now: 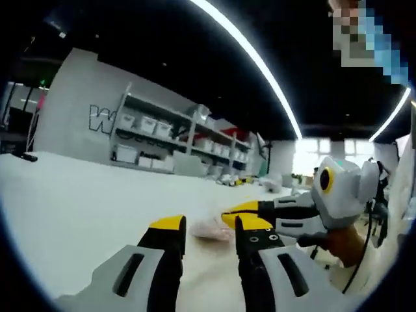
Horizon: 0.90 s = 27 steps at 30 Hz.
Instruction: Open the resealable bag by pulling the two sides of the seal apart until the entire bag opening is separated and visibly accessible.
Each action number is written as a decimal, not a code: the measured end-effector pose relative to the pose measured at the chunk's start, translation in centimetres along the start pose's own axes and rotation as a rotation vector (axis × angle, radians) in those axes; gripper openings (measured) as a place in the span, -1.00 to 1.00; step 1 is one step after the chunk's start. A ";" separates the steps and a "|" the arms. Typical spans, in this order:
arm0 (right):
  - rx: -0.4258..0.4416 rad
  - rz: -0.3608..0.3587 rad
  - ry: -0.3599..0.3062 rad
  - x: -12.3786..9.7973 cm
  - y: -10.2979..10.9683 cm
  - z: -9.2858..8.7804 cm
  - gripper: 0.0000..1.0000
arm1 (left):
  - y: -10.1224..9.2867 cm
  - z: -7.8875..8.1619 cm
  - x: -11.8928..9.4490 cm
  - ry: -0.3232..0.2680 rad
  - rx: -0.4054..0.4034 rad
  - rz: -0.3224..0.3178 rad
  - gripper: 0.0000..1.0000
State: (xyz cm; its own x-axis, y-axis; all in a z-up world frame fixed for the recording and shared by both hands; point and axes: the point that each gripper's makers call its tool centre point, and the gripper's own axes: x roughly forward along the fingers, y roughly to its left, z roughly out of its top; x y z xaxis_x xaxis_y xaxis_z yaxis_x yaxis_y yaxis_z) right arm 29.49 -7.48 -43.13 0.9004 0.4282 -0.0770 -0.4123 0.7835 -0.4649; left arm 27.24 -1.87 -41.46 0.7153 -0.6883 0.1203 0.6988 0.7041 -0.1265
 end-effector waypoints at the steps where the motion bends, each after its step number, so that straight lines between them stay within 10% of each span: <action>1: 0.000 0.001 0.000 0.0 0.0 0.0 -1.00 | 0.1 0.0 -0.2 0.007 0.024 0.004 -0.26; 11: -0.005 -0.008 -0.004 0.0 -0.3 0.1 -1.00 | 2.4 -1.7 -2.0 0.150 -0.002 0.092 0.52; 13: -0.009 -0.014 -0.010 0.1 -0.5 0.3 -1.00 | 3.0 -2.4 -2.4 0.208 -0.062 0.140 0.98; 27: -0.047 -0.047 -0.063 0.5 -2.9 2.8 -1.00 | 3.0 0.2 -3.8 0.132 0.024 0.152 0.98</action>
State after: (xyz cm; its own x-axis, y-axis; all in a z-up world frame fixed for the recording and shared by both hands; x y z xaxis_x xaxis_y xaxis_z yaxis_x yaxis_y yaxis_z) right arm 30.72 -8.24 -39.36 0.9074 0.4203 0.0010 -0.3617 0.7819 -0.5078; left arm 26.55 2.88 -42.12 0.8071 -0.5897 -0.0283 0.5839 0.8044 -0.1093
